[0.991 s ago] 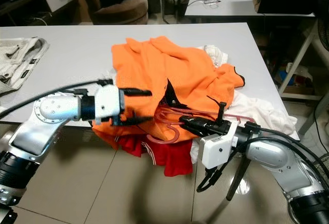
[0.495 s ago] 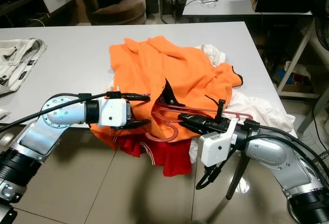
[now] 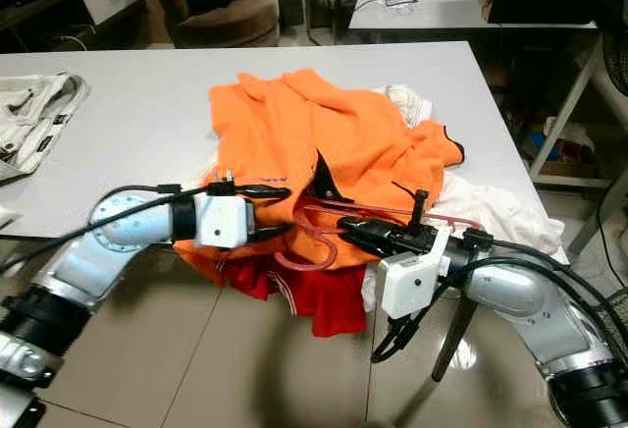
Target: Hang hanger
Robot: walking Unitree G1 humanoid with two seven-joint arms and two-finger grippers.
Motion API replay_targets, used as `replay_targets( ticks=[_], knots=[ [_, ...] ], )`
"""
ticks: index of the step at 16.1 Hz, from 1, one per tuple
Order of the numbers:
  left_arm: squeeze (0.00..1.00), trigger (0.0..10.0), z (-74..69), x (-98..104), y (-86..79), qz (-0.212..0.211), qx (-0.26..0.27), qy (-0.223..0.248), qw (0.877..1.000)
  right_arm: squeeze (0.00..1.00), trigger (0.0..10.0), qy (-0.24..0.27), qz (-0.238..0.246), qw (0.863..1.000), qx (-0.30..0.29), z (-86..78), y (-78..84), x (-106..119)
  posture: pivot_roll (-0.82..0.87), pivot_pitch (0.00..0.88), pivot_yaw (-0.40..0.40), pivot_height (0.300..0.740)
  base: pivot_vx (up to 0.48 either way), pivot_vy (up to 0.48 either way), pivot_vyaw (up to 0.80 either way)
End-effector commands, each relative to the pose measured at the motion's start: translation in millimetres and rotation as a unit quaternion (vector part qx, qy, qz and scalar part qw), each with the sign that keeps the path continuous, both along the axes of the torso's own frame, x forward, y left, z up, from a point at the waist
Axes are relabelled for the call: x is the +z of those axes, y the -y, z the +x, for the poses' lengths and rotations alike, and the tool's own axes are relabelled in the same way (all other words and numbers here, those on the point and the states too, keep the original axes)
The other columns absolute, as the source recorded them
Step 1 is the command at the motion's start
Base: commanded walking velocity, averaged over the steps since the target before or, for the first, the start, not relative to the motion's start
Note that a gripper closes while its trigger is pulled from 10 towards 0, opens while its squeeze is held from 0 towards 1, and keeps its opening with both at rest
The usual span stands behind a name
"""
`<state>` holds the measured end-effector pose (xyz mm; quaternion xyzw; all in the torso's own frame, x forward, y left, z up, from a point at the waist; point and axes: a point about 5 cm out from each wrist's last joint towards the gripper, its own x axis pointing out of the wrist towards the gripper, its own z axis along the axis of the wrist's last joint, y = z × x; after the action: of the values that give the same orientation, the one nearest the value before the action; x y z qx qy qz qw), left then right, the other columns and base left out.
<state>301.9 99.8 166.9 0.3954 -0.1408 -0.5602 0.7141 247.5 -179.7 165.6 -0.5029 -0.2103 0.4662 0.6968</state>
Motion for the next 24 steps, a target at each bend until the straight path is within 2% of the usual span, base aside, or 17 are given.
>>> replay_targets(
  ticks=[1,4,7,14,15,16,17,20,22,23,24],
  knots=[
    [0.0,0.0,2.9,7.3,1.3,0.002,-0.003,0.024,1.0,0.0,10.0,0.011,0.011,1.0,0.02,-0.5,-8.7,6.9,-0.23,0.0,0.147,0.74,0.0,0.0,0.0],
    [0.0,0.0,3.7,0.2,0.7,0.02,-0.002,0.046,0.999,0.0,10.0,0.01,0.018,1.0,0.022,0.4,-10.7,9.0,-0.23,0.0,0.147,0.74,0.0,0.0,0.0],
    [0.0,0.0,6.4,0.2,-4.4,0.028,0.004,0.057,0.998,0.0,10.0,0.007,0.016,1.0,0.021,0.2,-8.7,8.3,-0.23,0.0,0.145,0.74,0.0,0.0,0.0],
    [0.0,0.0,3.1,-1.3,-13.0,0.04,-0.015,0.082,0.996,0.0,10.0,0.003,0.014,1.0,0.016,0.2,-4.7,8.0,-0.23,0.0,0.145,0.74,0.0,0.0,0.0],
    [0.0,0.0,3.3,-1.2,-13.0,0.036,-0.015,0.082,0.996,0.0,10.0,-0.007,0.026,1.0,0.012,1.2,-4.2,8.5,-0.23,0.0,0.146,0.74,0.0,0.0,0.0],
    [0.0,0.0,3.5,-1.2,-12.0,0.034,-0.016,0.083,0.996,0.63,10.0,-0.016,0.04,0.999,0.009,1.8,-4.2,9.8,-0.23,0.0,0.146,0.74,0.0,0.0,0.0],
    [0.0,0.0,3.9,-1.6,-11.2,0.034,-0.015,0.084,0.996,1.0,10.0,-0.024,0.058,0.998,0.001,2.4,-2.9,11.9,-0.23,0.0,0.146,0.74,0.0,0.0,0.0],
    [0.0,0.0,5.5,-3.4,-12.9,0.039,-0.005,0.084,0.996,1.0,10.0,-0.032,0.114,0.993,-0.021,-1.8,7.2,22.2,-0.23,0.0,0.146,0.74,0.0,0.0,0.0],
    [0.0,0.0,9.8,-5.8,-14.6,0.044,0.011,0.086,0.995,1.0,10.0,-0.04,0.123,0.991,-0.027,-17.2,14.7,24.5,-0.23,0.0,0.147,0.74,0.0,0.0,0.0],
    [0.0,0.0,10.4,-6.1,-14.9,0.045,0.014,0.087,0.995,1.0,10.0,-0.043,0.123,0.991,-0.025,-20.5,14.3,24.4,-0.24,0.0,0.149,0.74,0.0,0.0,0.0],
    [0.0,0.0,12.6,-6.5,-15.4,0.049,0.022,0.089,0.995,1.0,10.0,-0.051,0.12,0.991,-0.019,-32.6,12.3,23.3,-0.24,0.0,0.149,0.74,0.0,0.0,0.0]
  ],
)
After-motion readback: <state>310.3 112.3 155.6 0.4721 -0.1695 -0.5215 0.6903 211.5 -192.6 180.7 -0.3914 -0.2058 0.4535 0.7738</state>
